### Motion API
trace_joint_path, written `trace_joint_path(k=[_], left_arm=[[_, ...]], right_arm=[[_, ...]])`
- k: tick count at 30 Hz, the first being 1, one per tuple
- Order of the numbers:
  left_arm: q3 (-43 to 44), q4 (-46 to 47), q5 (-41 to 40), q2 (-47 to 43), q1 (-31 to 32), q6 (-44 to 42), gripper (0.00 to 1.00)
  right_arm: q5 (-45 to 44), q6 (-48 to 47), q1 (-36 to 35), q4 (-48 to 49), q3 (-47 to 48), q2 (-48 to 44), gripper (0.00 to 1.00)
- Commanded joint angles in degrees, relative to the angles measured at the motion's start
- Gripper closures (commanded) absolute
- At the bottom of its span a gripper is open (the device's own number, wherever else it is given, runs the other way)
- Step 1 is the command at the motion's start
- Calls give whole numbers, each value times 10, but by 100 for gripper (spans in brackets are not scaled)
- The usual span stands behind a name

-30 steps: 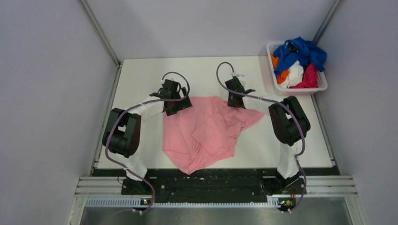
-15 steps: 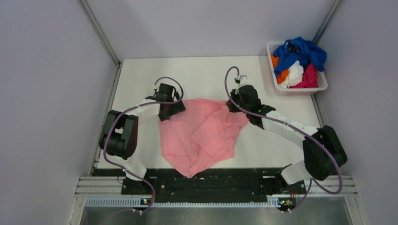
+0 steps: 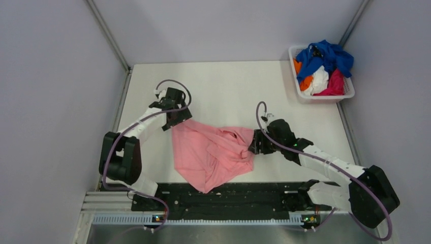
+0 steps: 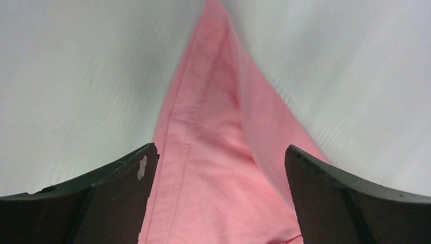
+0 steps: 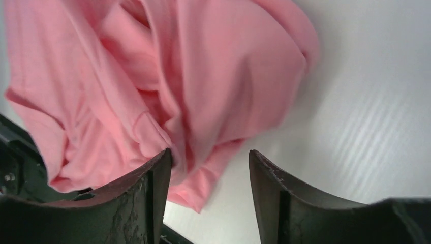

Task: Fold and stack the t-shirts
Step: Flatten out the tshirt

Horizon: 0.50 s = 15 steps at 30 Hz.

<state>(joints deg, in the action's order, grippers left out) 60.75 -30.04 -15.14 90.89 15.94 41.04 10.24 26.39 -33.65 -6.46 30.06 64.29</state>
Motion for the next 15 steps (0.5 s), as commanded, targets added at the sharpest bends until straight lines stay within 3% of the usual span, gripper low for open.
trace_joint_path(k=[1,5,9,15], left_arm=[[0,-28,-60,-42,-18,14,1],[13,-18,-27,-20,-49,5,1],[42,-14,-16,25,-71,0,3],[100,-8,25,108,-86,2,9]], right_arm=[[-115,13,-5,-76,19,-80,34],[-196,27,-5,-50,15,-140,2],[-193,31,-5,9,4,-153,1],[-146,1,-5,20,29,-92,1]])
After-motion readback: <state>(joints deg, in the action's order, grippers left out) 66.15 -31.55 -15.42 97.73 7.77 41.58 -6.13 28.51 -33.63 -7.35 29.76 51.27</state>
